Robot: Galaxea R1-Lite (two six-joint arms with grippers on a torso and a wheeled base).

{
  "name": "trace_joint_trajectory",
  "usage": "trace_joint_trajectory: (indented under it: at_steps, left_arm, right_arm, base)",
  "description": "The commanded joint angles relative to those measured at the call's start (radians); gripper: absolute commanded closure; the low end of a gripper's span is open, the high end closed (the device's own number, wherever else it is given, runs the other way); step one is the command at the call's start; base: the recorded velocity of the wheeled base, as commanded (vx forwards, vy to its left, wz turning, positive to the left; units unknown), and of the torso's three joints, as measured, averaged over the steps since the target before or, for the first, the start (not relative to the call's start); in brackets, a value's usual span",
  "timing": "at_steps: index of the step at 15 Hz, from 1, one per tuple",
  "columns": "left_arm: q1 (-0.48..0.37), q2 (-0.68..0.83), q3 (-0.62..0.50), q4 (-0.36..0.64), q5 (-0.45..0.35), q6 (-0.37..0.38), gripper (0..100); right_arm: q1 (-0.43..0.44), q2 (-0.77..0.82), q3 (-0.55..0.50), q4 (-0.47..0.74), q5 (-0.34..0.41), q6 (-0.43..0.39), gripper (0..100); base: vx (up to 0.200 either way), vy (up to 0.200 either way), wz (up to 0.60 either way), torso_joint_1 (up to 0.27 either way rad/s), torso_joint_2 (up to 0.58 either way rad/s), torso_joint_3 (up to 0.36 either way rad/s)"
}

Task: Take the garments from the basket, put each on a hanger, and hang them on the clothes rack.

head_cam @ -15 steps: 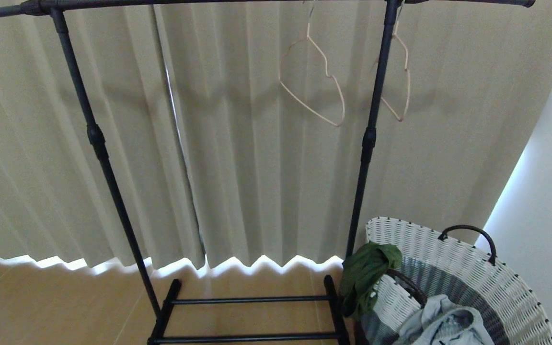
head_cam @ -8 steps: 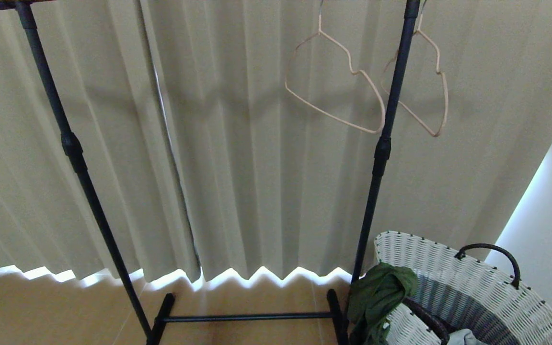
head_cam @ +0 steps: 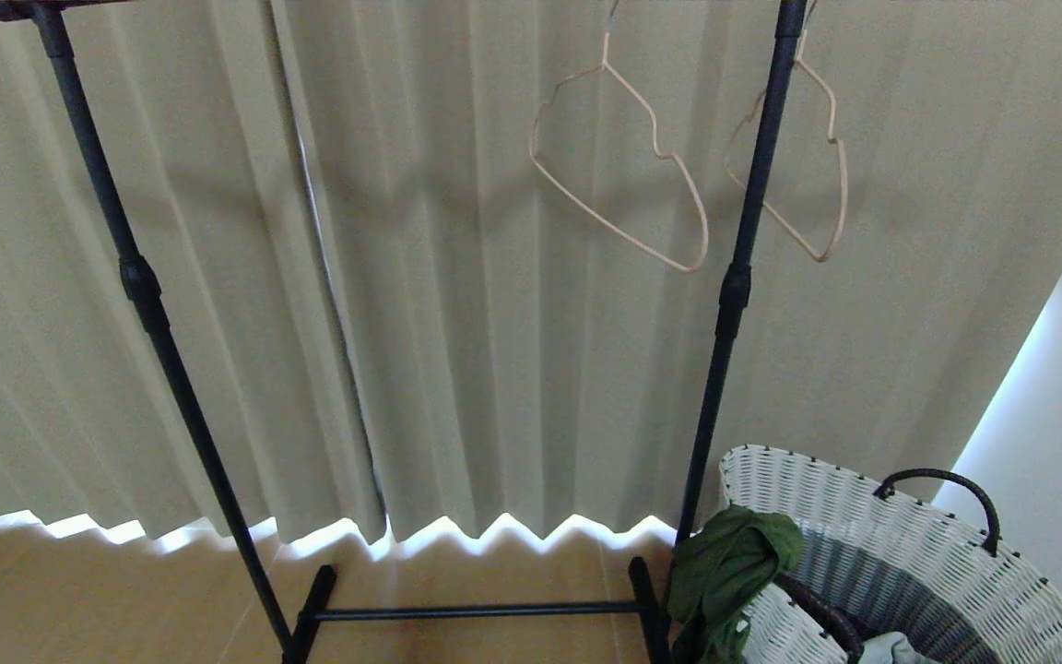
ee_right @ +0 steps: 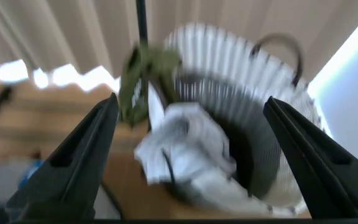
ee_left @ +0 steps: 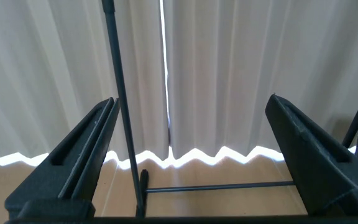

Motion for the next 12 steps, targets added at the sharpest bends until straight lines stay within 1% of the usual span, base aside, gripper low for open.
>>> trace_joint_trajectory:
  at_steps: [1, 3, 4, 5, 6, 7, 8, 10, 12]
  left_arm:
    - [0.0, 0.0, 0.0, 0.0, 0.0, 0.0, 0]
    - [0.0, 0.0, 0.0, 0.0, 0.0, 0.0, 0]
    - [0.0, 0.0, 0.0, 0.0, 0.0, 0.001, 0]
    - [0.0, 0.0, 0.0, 0.0, 0.0, 0.001, 0]
    - [0.0, 0.0, 0.0, 0.0, 0.0, 0.0, 0]
    - [0.0, 0.0, 0.0, 0.0, 0.002, -0.002, 0]
    - [0.0, 0.0, 0.0, 0.0, 0.003, -0.003, 0]
    - [0.0, 0.0, 0.0, 0.0, 0.003, -0.003, 0]
    - [0.0, 0.0, 0.0, 0.0, 0.003, -0.003, 0]
  right_arm:
    - [0.021, 0.599, -0.029, 0.015, -0.026, -0.07, 0]
    - [0.016, 0.758, -0.045, -0.009, -0.07, -0.161, 0]
    - [0.013, 0.835, -0.045, -0.035, -0.087, -0.187, 0]
    - [0.01, 0.887, -0.045, -0.052, -0.102, -0.198, 0]
    - [-0.002, 0.973, -0.048, -0.084, -0.133, -0.21, 0]
    - [-0.024, 1.053, -0.049, -0.121, -0.164, -0.227, 0]
    - [-0.048, 1.134, -0.049, -0.178, -0.176, -0.245, 0]
    - [-0.074, 1.229, -0.048, -0.278, -0.179, -0.25, 0]
    - [-0.099, 1.289, -0.051, -0.333, -0.18, -0.253, 0]
  base:
    - [0.0, 0.0, 0.0, 0.0, 0.0, 0.0]
    - [0.0, 0.0, 0.0, 0.0, 0.0, 0.0]
    - [0.0, 0.0, 0.0, 0.0, 0.0, 0.0]
    - [0.0, 0.0, 0.0, 0.0, 0.0, 0.0]
    - [0.0, 0.0, 0.0, 0.0, 0.0, 0.0]
    - [0.0, 0.0, 0.0, 0.0, 0.0, 0.0]
    - [0.0, 0.0, 0.0, 0.0, 0.0, 0.0]
    - [0.0, 0.0, 0.0, 0.0, 0.0, 0.0]
    - [0.0, 0.0, 0.0, 0.0, 0.0, 0.0]
